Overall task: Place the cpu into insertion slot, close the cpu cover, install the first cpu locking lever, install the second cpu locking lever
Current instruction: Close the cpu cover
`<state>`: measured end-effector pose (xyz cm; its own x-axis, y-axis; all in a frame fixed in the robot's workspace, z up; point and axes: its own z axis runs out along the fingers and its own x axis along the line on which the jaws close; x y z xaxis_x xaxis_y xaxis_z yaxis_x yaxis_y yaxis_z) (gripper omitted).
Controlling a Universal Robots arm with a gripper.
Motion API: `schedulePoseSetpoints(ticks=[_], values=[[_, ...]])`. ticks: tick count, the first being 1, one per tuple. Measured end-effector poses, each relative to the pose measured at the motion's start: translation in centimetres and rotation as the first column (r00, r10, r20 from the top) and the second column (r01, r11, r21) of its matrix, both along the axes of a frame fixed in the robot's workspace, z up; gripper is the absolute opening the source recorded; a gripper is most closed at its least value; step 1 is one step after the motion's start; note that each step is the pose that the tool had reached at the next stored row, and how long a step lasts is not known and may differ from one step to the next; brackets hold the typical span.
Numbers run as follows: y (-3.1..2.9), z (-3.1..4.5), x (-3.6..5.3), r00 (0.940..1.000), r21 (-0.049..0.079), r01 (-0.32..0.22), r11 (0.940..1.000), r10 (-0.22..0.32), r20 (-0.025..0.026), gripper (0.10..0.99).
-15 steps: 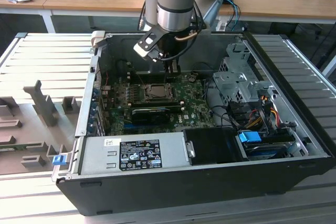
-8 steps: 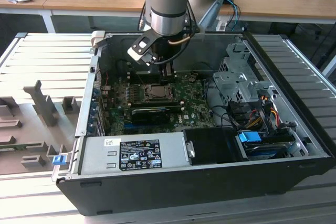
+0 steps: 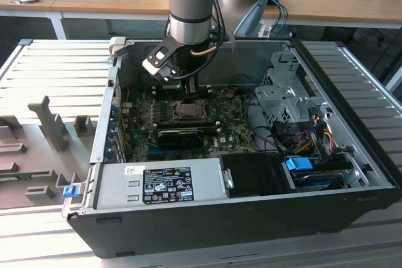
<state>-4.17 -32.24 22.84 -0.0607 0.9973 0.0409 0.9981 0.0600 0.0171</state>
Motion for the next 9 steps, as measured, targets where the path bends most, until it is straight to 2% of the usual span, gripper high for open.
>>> schedulePoseSetpoints(ticks=[9], values=[[0.0,0.0,-0.4,1.0,0.0,0.0,1.0,0.0,0.0,0.106]])
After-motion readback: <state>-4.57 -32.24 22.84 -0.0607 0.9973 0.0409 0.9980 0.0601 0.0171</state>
